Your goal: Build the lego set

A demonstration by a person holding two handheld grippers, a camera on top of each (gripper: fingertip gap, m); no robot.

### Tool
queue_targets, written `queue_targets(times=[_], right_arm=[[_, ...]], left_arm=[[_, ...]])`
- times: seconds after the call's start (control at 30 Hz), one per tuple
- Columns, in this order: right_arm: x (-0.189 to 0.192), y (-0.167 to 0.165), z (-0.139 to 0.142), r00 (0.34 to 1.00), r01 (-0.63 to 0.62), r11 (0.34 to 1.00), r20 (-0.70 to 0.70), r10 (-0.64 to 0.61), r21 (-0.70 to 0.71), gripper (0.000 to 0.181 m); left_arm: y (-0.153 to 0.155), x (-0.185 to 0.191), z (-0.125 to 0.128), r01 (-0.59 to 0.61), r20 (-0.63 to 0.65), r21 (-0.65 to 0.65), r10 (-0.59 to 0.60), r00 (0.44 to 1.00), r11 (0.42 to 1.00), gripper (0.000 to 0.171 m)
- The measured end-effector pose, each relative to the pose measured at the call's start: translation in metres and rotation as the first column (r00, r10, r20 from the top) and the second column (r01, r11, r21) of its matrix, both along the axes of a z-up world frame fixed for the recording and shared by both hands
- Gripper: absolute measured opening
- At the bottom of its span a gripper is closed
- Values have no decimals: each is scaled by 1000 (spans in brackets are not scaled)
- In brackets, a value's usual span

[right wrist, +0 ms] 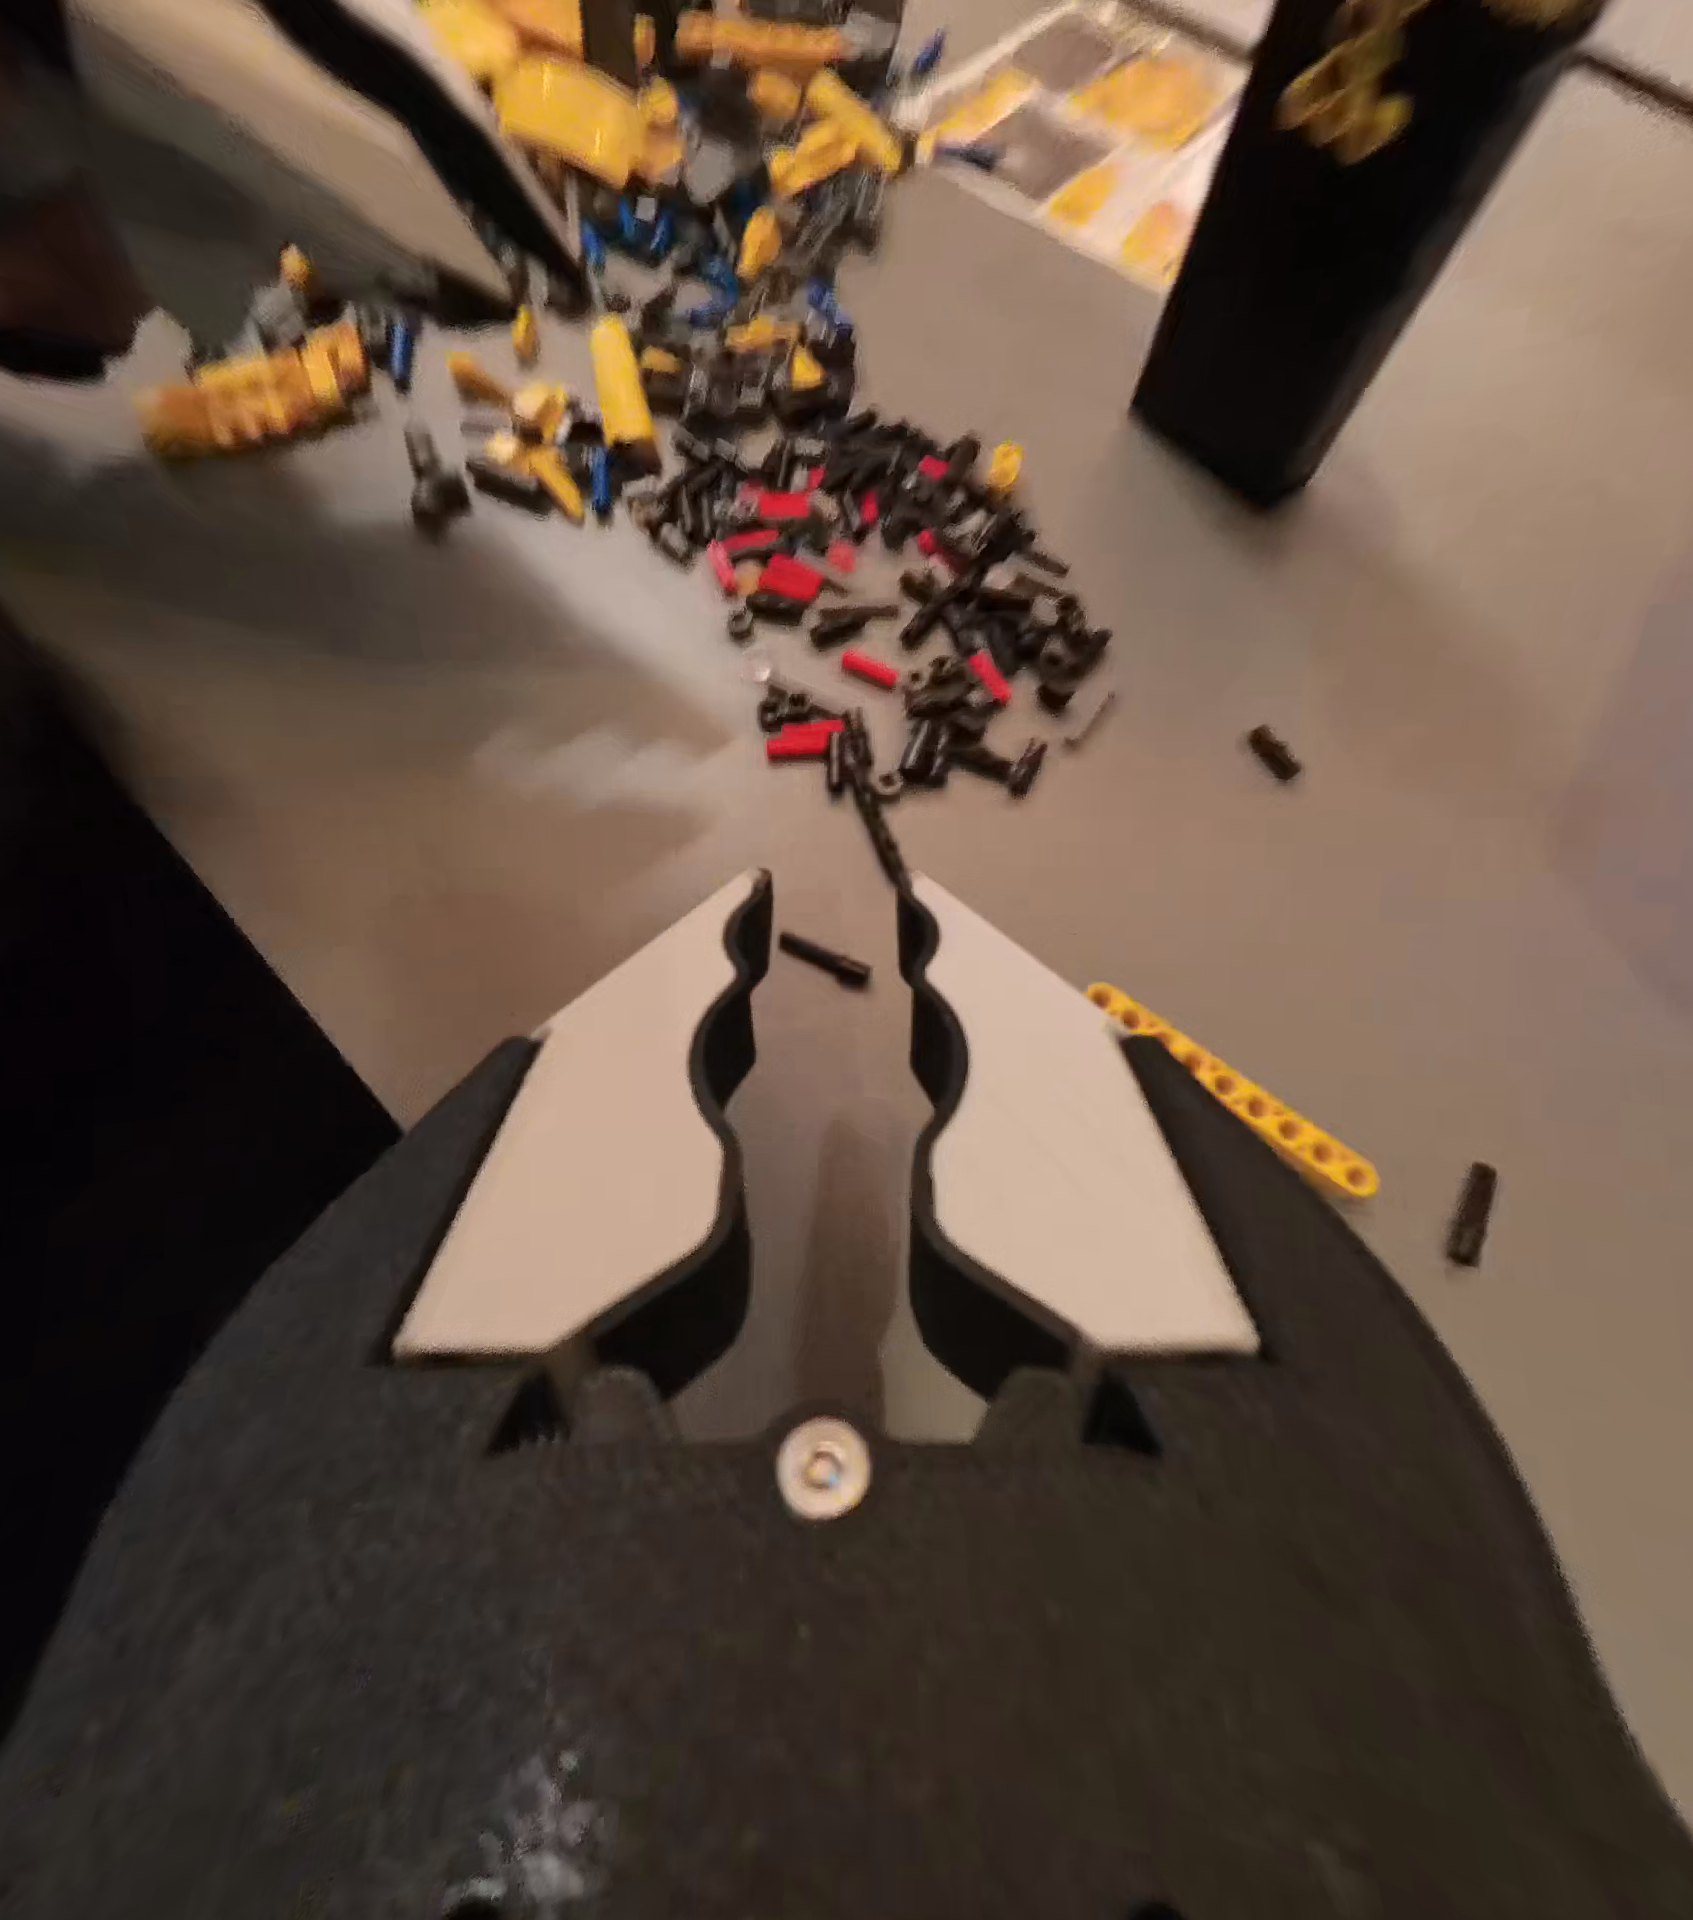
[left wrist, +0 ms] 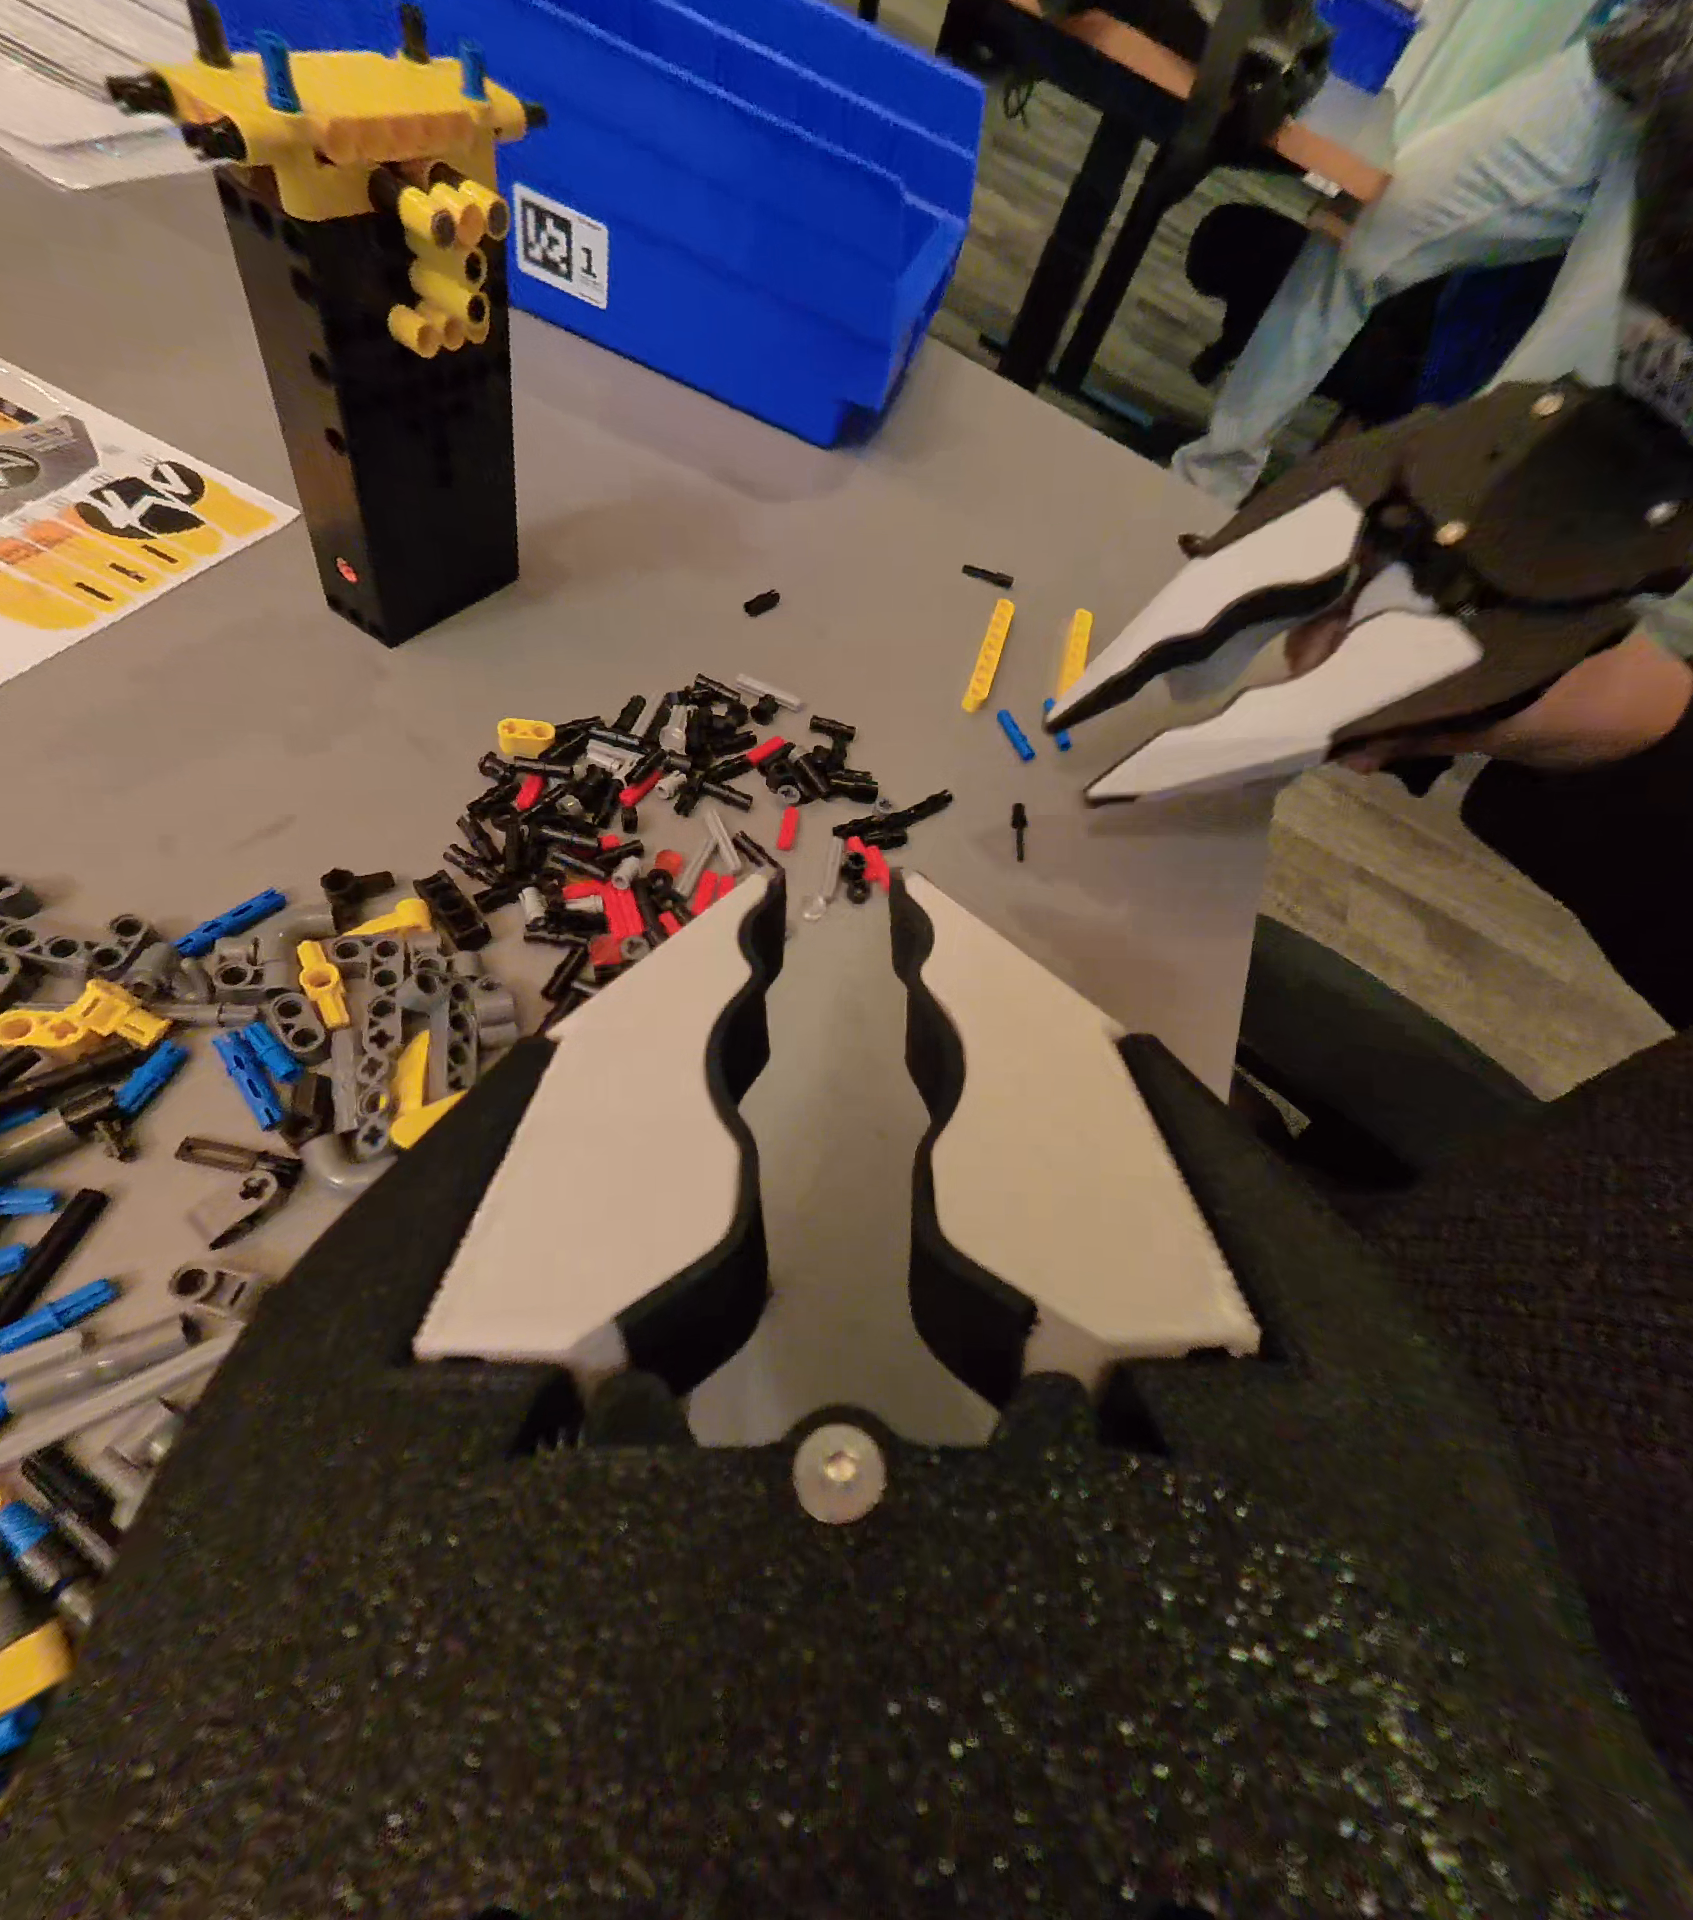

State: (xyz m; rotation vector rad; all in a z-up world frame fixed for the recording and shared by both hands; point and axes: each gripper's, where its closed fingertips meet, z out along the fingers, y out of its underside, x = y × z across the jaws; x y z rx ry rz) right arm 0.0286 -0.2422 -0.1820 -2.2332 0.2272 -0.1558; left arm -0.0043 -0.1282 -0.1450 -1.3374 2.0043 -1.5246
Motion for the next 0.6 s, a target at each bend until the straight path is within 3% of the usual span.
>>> queue_targets(times=[0.13, 0.27, 0.37, 0.43, 0.6], right_arm=[[8, -2, -23, 998, 59, 994, 25, -57, -95, 27], [2, -5, -36, 998, 14, 991, -56, -22, -134, 27], [1, -5, -37, 995, 2, 992, -101, -15, -125, 24], [3, -5, -37, 996, 3, 992, -84, -14, -129, 9], [12, -2, -24, 996, 32, 998, -82, -37, -61, 9]], left_arm=[[-9, -11, -4, 50, -12, -9, -50, 999, 999, 20], [-16, -22, -8, 94, -1, 35, -94, 996, 995, 20], [-18, -27, -7, 106, 8, 25, -106, 994, 994, 20], [-21, -30, -5, 115, 7, -11, -115, 993, 993, 20], [-21, -31, -3, 117, -1, -57, -117, 993, 992, 20]])
